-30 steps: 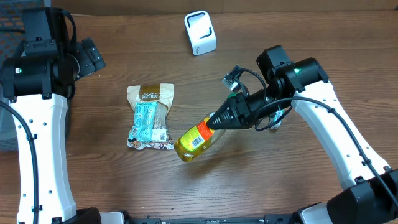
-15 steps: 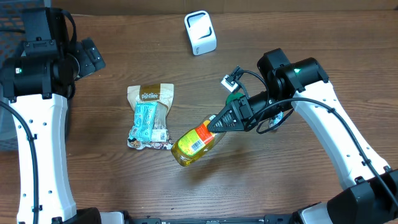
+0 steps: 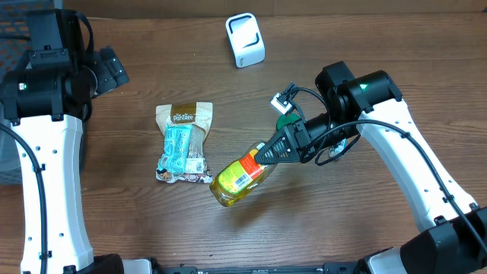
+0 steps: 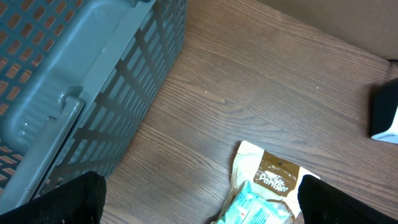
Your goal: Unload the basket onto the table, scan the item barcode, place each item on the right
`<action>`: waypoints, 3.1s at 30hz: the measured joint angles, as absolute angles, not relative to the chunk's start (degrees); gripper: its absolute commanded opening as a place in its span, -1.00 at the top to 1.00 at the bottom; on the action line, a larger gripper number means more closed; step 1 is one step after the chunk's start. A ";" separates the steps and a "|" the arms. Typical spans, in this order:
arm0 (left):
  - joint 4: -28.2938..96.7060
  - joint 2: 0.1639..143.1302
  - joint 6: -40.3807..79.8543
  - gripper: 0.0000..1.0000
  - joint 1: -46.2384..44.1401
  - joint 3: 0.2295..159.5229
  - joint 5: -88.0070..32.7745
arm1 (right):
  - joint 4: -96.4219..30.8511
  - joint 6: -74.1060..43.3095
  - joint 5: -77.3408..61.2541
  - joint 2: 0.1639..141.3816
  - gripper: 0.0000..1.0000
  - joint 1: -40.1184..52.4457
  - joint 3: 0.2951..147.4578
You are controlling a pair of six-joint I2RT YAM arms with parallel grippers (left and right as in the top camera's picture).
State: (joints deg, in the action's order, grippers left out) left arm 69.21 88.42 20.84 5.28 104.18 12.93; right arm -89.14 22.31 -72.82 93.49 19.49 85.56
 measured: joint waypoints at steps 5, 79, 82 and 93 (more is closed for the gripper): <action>69.21 88.42 20.84 -0.99 5.30 104.18 12.93 | -89.14 22.41 -73.49 93.49 0.20 19.49 85.56; 69.19 88.42 20.84 -0.99 5.28 104.20 12.93 | -50.19 -1.21 -2.24 93.76 0.39 23.33 105.91; 69.19 88.42 20.84 -0.99 5.28 104.20 12.93 | -45.60 3.33 2.48 95.11 -0.04 25.80 105.91; 69.21 88.42 20.84 -0.99 5.28 104.18 12.93 | -29.95 9.28 6.44 104.64 0.62 27.88 105.93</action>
State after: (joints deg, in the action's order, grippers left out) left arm 69.21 88.42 20.84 5.28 104.18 12.93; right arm -29.95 9.28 6.44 104.64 27.88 105.93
